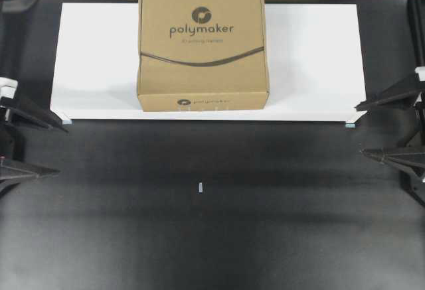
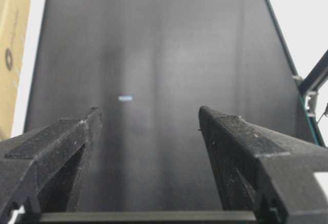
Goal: Place the cardboard box on the stand after clamping it between your arms.
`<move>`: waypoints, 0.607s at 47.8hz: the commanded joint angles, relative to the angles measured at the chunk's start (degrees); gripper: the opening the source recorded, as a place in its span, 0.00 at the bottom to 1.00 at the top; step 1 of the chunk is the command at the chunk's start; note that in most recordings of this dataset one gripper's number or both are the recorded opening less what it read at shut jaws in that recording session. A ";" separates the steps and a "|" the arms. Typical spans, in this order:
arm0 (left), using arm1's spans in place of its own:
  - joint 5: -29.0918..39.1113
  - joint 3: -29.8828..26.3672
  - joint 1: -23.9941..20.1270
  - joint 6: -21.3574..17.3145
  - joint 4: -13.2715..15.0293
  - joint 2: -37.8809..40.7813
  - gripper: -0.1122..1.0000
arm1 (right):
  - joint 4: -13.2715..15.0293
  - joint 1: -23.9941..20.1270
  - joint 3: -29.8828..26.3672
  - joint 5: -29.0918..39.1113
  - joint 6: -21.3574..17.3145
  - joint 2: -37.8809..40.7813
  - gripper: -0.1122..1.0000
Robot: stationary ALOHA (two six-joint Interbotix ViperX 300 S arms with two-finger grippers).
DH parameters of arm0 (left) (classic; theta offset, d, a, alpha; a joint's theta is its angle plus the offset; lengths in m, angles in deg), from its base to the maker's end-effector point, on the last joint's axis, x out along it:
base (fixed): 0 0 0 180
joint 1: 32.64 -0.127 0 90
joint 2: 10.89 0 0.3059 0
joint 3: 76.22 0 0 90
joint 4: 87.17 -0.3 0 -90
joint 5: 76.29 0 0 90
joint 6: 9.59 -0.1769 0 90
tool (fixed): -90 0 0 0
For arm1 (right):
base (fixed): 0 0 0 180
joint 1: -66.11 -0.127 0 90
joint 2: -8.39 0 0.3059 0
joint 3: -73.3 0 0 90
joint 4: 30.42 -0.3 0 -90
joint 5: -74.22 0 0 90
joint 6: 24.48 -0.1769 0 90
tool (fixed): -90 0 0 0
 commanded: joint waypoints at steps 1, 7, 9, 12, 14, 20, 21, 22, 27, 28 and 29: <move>-0.09 -0.62 0.18 0.00 -0.18 0.18 0.77 | -0.18 -0.53 0.35 -0.44 -0.53 0.18 0.85; -0.09 -0.62 0.18 0.00 -0.09 0.18 0.77 | -0.18 -0.53 0.53 -0.53 -0.53 0.18 0.85; -0.09 -0.62 0.18 0.00 -0.09 0.18 0.77 | -0.18 -0.53 0.53 -0.44 -0.53 0.18 0.85; -0.09 -0.35 0.18 -0.09 -0.09 0.18 0.77 | -0.18 -0.53 0.70 -0.53 -0.53 0.18 0.85; -0.09 -0.26 0.09 -0.09 -0.09 0.18 0.77 | -0.18 -0.53 0.70 -0.44 -0.53 0.18 0.85; -0.09 -0.18 0.09 0.18 -0.09 -0.09 0.77 | -0.18 -0.53 1.32 -0.53 -0.53 0.18 0.85; -0.09 -0.09 0.09 0.18 -0.09 -0.18 0.77 | -0.18 -0.53 1.41 -0.53 -0.53 0.09 0.85; -0.09 -0.09 0.09 0.18 -0.18 -0.26 0.77 | -0.09 -0.53 1.49 -0.53 -0.53 0.09 0.85; -0.09 0.00 0.09 0.26 -0.18 -0.53 0.77 | -0.18 -0.53 1.49 -0.53 -0.53 0.00 0.85; -0.09 0.09 0.09 0.26 -0.09 -0.62 0.77 | -0.18 -0.53 1.49 -0.44 -0.53 0.00 0.85; -0.09 0.09 0.09 0.35 -0.18 -0.62 0.77 | -0.18 -0.53 1.49 -0.53 -0.53 -0.09 0.85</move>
